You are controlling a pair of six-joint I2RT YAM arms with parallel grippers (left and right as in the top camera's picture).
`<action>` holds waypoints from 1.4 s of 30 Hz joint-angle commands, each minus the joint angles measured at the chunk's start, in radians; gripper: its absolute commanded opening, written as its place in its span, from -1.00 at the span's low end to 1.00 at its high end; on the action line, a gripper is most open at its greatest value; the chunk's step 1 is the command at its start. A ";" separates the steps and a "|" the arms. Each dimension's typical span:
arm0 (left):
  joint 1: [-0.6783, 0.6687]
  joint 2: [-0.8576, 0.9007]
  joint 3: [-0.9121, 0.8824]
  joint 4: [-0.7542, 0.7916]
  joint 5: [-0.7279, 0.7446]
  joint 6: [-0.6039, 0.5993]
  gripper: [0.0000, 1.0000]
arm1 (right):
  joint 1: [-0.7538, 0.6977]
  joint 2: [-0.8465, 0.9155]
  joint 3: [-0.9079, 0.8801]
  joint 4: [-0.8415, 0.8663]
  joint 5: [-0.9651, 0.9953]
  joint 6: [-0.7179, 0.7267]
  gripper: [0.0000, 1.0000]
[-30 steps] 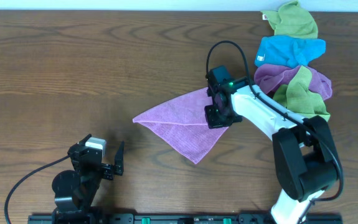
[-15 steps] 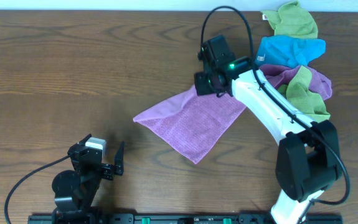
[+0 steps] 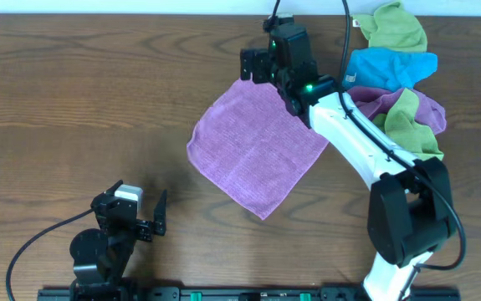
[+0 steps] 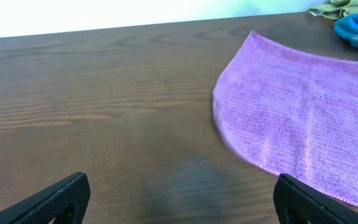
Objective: Fold the cloth
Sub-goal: 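Lay the purple cloth flat on the table center and release, then move the left gripper to the cloth's left edge and grasp it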
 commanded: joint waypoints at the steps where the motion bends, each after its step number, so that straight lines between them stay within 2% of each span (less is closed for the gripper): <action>1: -0.005 -0.006 -0.023 0.000 -0.003 0.017 0.91 | 0.005 0.026 0.006 -0.004 0.043 0.019 0.98; 3: -0.005 -0.006 -0.023 0.000 -0.003 0.017 0.91 | 0.007 0.019 0.006 -0.062 0.022 0.017 0.98; 6: -0.005 -0.006 -0.023 0.000 -0.003 0.017 0.91 | 0.005 -0.018 0.007 -0.195 -0.111 -0.035 0.98; 9: -0.005 -0.006 -0.023 0.000 -0.003 0.017 0.91 | 0.006 -0.123 0.007 -0.383 -0.205 -0.064 0.98; 15: -0.005 -0.006 -0.023 0.000 -0.003 0.017 0.91 | 0.039 -0.306 0.006 -0.745 -0.140 -0.060 0.68; 20: -0.005 -0.006 -0.023 0.000 -0.003 0.017 0.91 | 0.124 -0.481 0.006 -1.043 -0.140 -0.014 0.73; 24: -0.005 -0.006 -0.023 0.000 -0.003 0.017 0.91 | 0.228 -0.626 0.006 -1.184 -0.120 0.035 0.74; 28: -0.005 -0.006 -0.023 0.006 0.003 0.016 0.91 | 0.338 -0.797 0.006 -1.264 0.001 0.150 0.79; 30: -0.005 -0.006 -0.023 0.006 0.114 -0.036 0.91 | 0.386 -0.887 0.006 -1.293 0.014 0.166 0.81; 33: -0.005 -0.006 -0.023 0.051 0.390 -0.202 0.91 | 0.420 -0.978 0.006 -1.331 0.014 0.187 0.84; 38: -0.005 -0.006 -0.024 0.383 0.724 -0.310 0.91 | 0.425 -1.057 0.006 -1.407 0.014 0.222 0.88; 40: -0.005 -0.006 -0.024 0.489 0.777 -0.328 0.91 | 0.425 -1.066 0.006 -1.435 0.013 0.235 0.89; 42: -0.005 -0.006 -0.024 0.522 0.780 -0.328 0.91 | 0.425 -1.068 0.006 -1.455 0.013 0.256 0.89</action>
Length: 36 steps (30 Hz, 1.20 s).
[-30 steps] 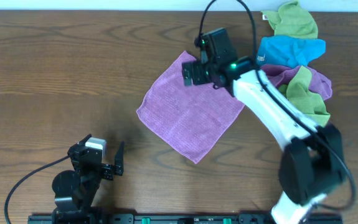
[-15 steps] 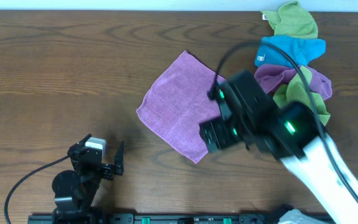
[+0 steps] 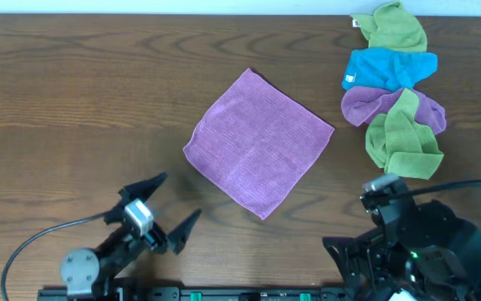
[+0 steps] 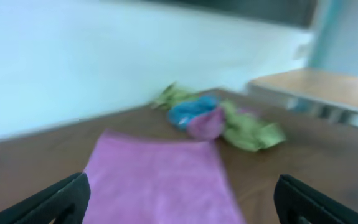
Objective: Fold the cloth
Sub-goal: 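Move the left gripper to the cloth's left edge and grasp it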
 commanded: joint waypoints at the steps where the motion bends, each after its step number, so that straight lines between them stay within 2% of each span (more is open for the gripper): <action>1: -0.005 -0.006 0.005 0.019 0.127 -0.060 0.91 | 0.009 0.002 0.004 -0.020 0.016 0.062 0.89; 4: -0.005 -0.006 0.005 0.008 0.078 -0.134 0.91 | 0.009 0.003 0.004 -0.024 0.002 0.074 0.89; 6: -0.005 0.000 0.005 -0.041 -0.051 -0.214 0.91 | 0.009 0.002 0.004 -0.022 0.004 0.080 0.89; 9: -0.005 0.073 0.005 -0.074 -0.132 -0.207 0.91 | 0.009 0.003 0.005 -0.006 0.036 0.084 0.89; 15: -0.023 0.409 0.047 0.062 -0.139 -0.190 0.91 | 0.008 0.003 0.005 0.032 0.089 0.101 0.92; 19: -0.068 0.674 0.187 0.076 -0.155 -0.066 0.91 | 0.008 0.003 0.005 0.043 0.156 0.101 0.96; 22: -0.108 0.875 0.331 0.057 -0.177 -0.019 0.91 | 0.008 0.003 0.005 0.058 0.225 0.100 0.99; 26: -0.184 1.131 0.568 -0.069 -0.240 0.048 0.91 | 0.008 0.003 0.005 0.064 0.320 0.098 0.99; 31: -0.324 1.369 0.880 -0.367 -0.542 0.188 0.91 | 0.008 0.003 0.005 0.069 0.437 0.098 0.98; 34: -0.383 1.458 1.001 -0.466 -0.702 0.194 0.91 | 0.008 0.003 0.005 0.080 0.473 0.098 0.98; 36: -0.411 1.493 1.038 -0.485 -0.727 0.194 0.91 | 0.008 0.003 0.005 0.087 0.495 0.098 0.95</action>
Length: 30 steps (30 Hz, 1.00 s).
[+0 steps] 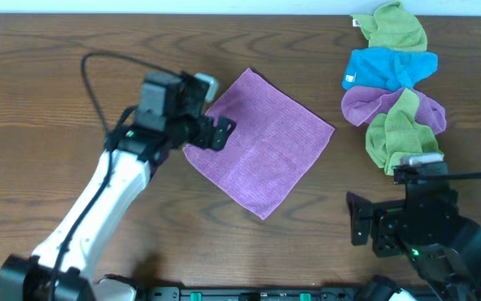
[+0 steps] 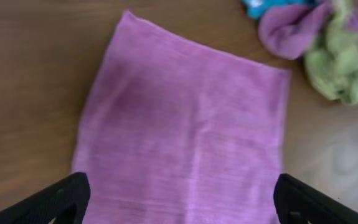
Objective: Fold the cloth
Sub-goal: 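Move the left gripper to the cloth's left edge and grasp it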
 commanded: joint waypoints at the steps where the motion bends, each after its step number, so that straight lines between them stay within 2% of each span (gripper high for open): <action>1: -0.040 0.047 0.064 -0.010 -0.150 0.049 0.91 | 0.007 -0.002 0.005 0.008 0.099 0.012 0.96; 10: -0.093 0.068 0.062 -0.071 0.132 0.027 0.88 | 0.007 -0.002 0.005 0.021 0.106 -0.049 0.98; 12: -0.107 0.068 0.062 -0.116 0.155 0.029 0.25 | 0.007 -0.001 0.005 0.021 0.106 -0.049 0.99; 13: -0.113 0.070 0.062 -0.144 0.117 0.030 -0.30 | 0.007 -0.002 0.005 0.019 0.105 -0.049 0.99; 14: -0.115 0.074 0.062 -0.174 0.050 0.025 -0.65 | 0.007 -0.002 0.005 0.017 0.101 -0.048 0.99; 15: -0.117 0.080 0.062 -0.203 -0.042 0.002 -0.88 | 0.007 -0.001 0.005 0.016 0.099 -0.048 0.97; 16: -0.117 0.086 0.061 -0.216 -0.114 -0.027 -0.88 | 0.007 -0.002 0.005 0.016 0.097 -0.048 0.93; 19: -0.117 0.109 0.061 -0.253 -0.323 -0.111 -0.88 | 0.007 -0.001 0.005 0.015 0.080 -0.048 0.58; 21: -0.117 0.133 0.061 -0.269 -0.443 -0.158 -0.88 | 0.007 -0.001 0.005 0.014 0.072 -0.030 0.50; 24: -0.117 0.178 0.061 -0.253 -0.474 -0.161 -0.88 | 0.007 -0.001 0.005 0.015 0.072 0.011 0.24; 25: -0.116 0.200 0.061 -0.241 -0.481 -0.151 -0.88 | 0.007 -0.001 0.005 0.014 0.071 0.027 0.05; 26: -0.116 0.222 0.061 -0.229 -0.500 -0.146 -0.88 | 0.007 -0.001 0.005 0.013 0.069 0.036 -0.29; 27: -0.117 0.242 0.061 -0.219 -0.522 -0.146 -0.88 | 0.007 -0.001 0.005 0.014 0.059 0.039 -0.96; 30: -0.117 0.304 0.061 -0.214 -0.567 -0.150 -0.88 | 0.007 -0.001 0.005 0.014 0.033 0.045 -0.97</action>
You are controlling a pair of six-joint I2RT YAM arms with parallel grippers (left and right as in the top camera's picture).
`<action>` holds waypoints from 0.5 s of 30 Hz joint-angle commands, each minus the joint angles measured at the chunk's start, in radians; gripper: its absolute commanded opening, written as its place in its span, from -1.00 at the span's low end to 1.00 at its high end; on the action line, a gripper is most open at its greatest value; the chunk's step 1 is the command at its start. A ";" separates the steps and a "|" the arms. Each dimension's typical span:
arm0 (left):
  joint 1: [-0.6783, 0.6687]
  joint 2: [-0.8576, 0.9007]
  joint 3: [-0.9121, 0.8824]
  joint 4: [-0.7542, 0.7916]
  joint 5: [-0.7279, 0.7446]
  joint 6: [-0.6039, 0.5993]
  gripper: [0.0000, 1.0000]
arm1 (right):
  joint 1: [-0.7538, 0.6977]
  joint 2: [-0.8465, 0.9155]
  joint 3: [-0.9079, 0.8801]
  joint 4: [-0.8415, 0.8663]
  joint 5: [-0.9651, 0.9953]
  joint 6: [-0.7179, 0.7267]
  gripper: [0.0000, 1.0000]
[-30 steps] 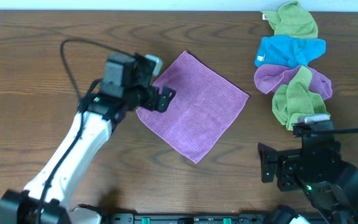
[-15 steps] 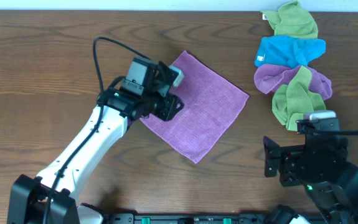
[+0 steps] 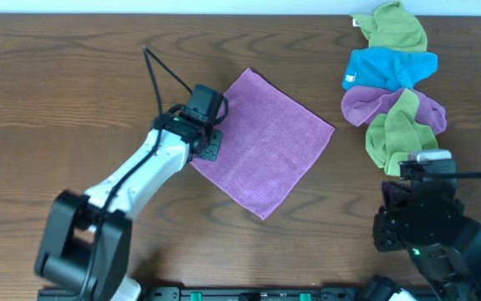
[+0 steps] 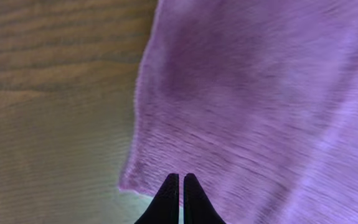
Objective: Fold the cloth
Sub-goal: 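Move the left gripper to the cloth's left edge and grasp it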
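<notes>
A square purple cloth (image 3: pixel 265 142) lies flat on the brown table, turned like a diamond. My left gripper (image 3: pixel 209 144) is down at the cloth's left corner. In the left wrist view the cloth (image 4: pixel 259 93) fills the right side, and the gripper (image 4: pixel 179 179) has its black fingers pressed together on the cloth's edge, just beside the corner. My right arm (image 3: pixel 424 230) is drawn back at the near right edge, well away from the cloth. Its fingers do not show clearly.
A heap of crumpled cloths (image 3: pixel 395 84), green, blue and purple, lies at the far right of the table. Bare wood (image 3: pixel 56 100) stretches to the left of the purple cloth. The left arm's cable arches over the table near the cloth.
My left gripper was open above the cloth's left side; now it is down at the left corner and shut on the cloth's edge. The right arm drew in slightly.
First my right arm was stretched over the cloth's far corner while the left arm rested at the near edge. Then the right arm was back near its base and the cloth lay flat. The left gripper then hung open over the cloth, and now pinches its left corner.
</notes>
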 commanded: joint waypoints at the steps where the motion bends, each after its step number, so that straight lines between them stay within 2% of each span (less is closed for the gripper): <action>1: 0.003 0.055 0.014 -0.002 -0.101 -0.013 -0.88 | 0.007 -0.001 0.005 -0.001 -0.015 0.042 -0.97; 8: 0.004 0.111 0.014 0.016 -0.208 -0.027 -0.88 | 0.007 -0.001 0.005 0.000 -0.014 0.066 -0.97; 15: 0.004 0.175 0.014 0.072 -0.202 -0.039 -0.88 | 0.007 -0.001 0.005 0.000 -0.011 0.069 -0.97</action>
